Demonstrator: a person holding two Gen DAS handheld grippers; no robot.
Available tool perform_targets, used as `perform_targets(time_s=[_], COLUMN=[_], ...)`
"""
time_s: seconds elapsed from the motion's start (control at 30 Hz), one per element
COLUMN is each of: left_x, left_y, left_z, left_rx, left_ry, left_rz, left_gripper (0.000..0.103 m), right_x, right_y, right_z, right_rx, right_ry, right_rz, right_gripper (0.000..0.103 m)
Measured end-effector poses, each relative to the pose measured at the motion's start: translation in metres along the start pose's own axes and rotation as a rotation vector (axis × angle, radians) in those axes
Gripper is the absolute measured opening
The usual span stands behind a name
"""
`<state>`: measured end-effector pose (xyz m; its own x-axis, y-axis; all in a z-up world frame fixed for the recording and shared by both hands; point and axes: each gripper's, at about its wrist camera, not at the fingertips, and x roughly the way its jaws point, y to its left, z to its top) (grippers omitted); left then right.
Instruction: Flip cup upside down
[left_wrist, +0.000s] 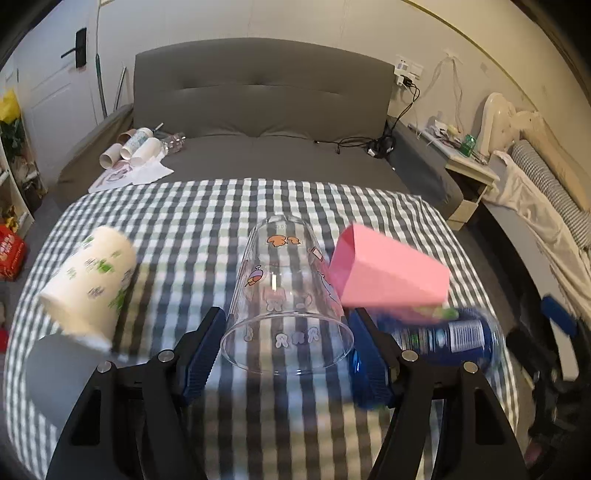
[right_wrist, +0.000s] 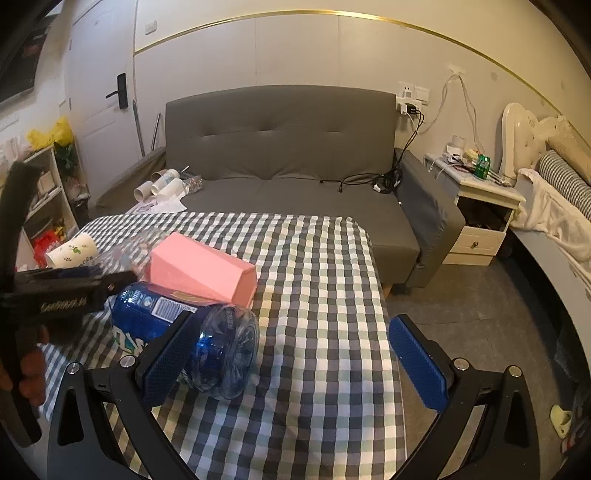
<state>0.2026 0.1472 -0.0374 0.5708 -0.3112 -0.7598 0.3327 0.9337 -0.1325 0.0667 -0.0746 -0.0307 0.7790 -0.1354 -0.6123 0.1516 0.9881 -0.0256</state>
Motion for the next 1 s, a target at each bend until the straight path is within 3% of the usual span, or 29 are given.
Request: perform_targets(time_s=[0.43,0.7,1.0], left_x=[-0.062,-0.080,-0.074], left_y=[-0.001,-0.004,0.000], left_z=[-0.071,-0.086,-0.090], left_rx=[0.006,0.027,0.026], left_ry=[0.045,0.042,0.067], left_rz=[0.022,0.003,-0.030], left_gripper=[0.071,0.071,0.073], right_x=[-0.051,-0.065,-0.059], right_y=[0.027,0.037,0.050], right_z=[-0.007,-0.016,-0.021], right_rx=[-0.069,-0.090,-0.090], right_ry=[-0.042,0.013,0.083], right_rz=[0.028,0.038,0.043], right_gripper=[0.103,0.103,0.103])
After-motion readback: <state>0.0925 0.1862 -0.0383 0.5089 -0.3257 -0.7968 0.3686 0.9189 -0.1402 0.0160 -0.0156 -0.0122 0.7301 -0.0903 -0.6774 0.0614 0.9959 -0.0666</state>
